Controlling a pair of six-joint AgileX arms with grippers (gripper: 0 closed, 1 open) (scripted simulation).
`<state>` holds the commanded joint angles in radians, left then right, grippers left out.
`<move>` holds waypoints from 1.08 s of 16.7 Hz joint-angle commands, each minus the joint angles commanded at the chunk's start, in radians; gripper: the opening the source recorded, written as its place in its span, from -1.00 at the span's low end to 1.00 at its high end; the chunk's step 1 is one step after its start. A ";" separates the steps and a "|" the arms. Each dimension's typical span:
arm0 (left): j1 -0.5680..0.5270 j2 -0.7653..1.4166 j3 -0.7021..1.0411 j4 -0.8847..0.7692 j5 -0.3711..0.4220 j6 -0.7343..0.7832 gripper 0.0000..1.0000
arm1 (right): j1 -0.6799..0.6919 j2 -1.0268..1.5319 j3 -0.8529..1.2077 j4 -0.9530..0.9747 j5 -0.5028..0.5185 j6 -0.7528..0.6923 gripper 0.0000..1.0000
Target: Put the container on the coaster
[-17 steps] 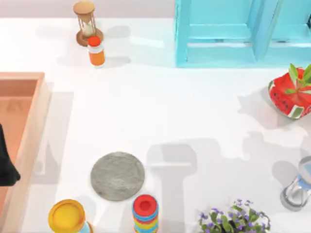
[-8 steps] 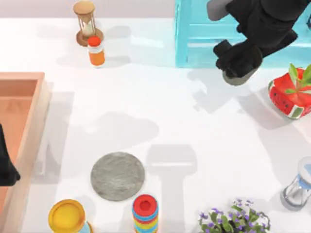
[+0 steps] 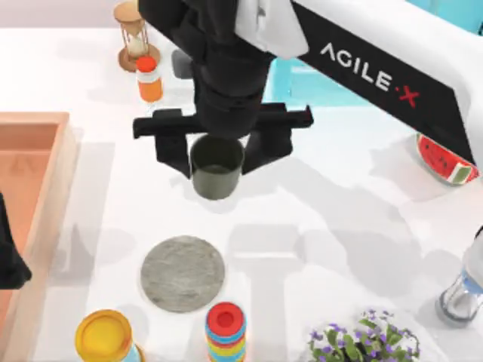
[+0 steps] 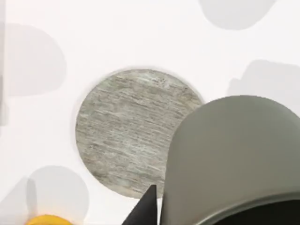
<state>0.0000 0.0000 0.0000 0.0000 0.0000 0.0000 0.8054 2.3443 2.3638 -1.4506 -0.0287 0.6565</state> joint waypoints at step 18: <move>0.000 0.000 0.000 0.000 0.000 0.000 1.00 | 0.104 0.156 -0.016 0.056 -0.001 0.281 -1.00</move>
<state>0.0000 0.0000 0.0000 0.0000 0.0000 0.0000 0.9096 2.4999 2.3474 -1.3948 -0.0295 0.9374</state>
